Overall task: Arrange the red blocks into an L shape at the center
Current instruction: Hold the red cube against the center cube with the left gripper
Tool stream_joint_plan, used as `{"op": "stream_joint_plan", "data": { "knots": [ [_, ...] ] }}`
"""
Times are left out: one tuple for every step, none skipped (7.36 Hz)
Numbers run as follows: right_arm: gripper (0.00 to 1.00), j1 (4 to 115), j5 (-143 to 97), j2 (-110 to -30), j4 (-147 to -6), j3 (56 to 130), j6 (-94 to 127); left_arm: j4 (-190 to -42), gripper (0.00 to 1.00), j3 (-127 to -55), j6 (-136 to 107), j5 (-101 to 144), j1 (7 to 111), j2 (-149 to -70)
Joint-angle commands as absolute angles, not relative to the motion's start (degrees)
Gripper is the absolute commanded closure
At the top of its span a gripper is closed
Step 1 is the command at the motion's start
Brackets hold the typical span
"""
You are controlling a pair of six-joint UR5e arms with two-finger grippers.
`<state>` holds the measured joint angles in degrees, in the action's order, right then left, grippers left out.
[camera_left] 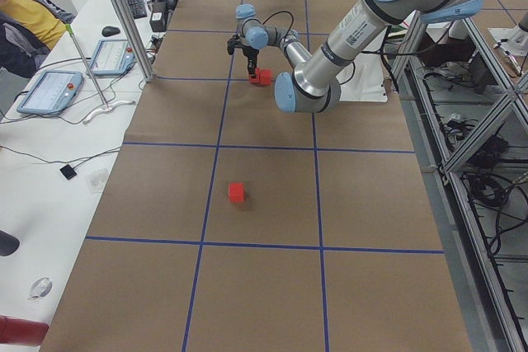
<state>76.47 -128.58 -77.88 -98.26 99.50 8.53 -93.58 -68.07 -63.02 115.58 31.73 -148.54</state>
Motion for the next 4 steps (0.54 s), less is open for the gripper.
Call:
{"op": "stream_joint_plan", "data": {
  "knots": [
    [0.00,76.46,-128.58,-77.87,-98.26,99.49,8.53,-93.60,0.68,-68.11,-63.02,115.58,31.73,-148.36],
    [0.00,76.46,-128.58,-77.87,-98.26,99.49,8.53,-93.69,0.67,-68.46,-63.02,115.58,31.64,-147.49],
    [0.00,76.46,-128.58,-77.87,-98.26,99.49,8.53,-93.69,0.67,-68.47,-63.02,115.58,31.64,-147.48],
    [0.00,76.46,-128.58,-77.87,-98.26,99.49,8.53,-93.69,0.64,-68.47,-63.02,115.58,31.64,-147.48]
  ]
}}
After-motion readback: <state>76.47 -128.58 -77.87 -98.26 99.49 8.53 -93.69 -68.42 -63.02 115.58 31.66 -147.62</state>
